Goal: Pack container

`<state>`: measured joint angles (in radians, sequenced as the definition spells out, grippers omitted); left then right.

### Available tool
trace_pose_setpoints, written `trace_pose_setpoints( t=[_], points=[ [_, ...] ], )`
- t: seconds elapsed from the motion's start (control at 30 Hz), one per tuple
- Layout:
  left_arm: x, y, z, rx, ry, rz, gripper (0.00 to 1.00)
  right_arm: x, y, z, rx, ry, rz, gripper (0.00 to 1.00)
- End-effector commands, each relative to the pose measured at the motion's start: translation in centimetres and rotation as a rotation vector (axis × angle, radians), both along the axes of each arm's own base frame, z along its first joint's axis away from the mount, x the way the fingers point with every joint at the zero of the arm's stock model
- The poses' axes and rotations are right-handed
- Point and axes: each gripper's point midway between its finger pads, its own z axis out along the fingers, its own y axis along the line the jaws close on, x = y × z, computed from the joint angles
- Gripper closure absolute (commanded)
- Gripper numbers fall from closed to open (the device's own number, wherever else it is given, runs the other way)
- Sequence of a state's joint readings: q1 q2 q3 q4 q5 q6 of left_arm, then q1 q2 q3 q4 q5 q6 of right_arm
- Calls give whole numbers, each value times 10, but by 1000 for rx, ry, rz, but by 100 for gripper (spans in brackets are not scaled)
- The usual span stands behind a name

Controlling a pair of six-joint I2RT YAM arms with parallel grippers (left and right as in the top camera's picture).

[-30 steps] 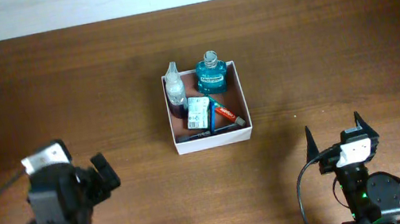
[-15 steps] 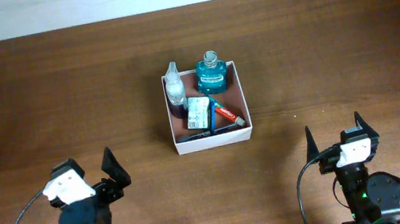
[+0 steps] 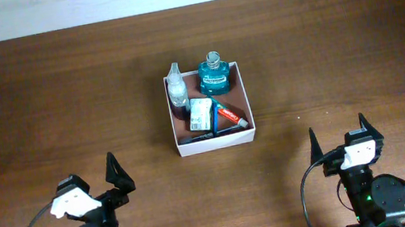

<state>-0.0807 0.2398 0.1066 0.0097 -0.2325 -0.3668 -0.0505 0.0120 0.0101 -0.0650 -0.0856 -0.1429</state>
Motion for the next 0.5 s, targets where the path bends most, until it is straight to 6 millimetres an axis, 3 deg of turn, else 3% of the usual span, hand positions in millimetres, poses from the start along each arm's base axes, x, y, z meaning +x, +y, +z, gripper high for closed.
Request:
trace_pose_setpoints(
  t=[0.0, 0.47],
  points=[
    [-2, 1, -6, -1, -14, 3, 0, 0, -1, -2, -7, 3, -5, 1],
    [-10, 13, -22, 81, -4, 37, 1, 0, -1, -2, -7, 3, -5, 2]
  ],
)
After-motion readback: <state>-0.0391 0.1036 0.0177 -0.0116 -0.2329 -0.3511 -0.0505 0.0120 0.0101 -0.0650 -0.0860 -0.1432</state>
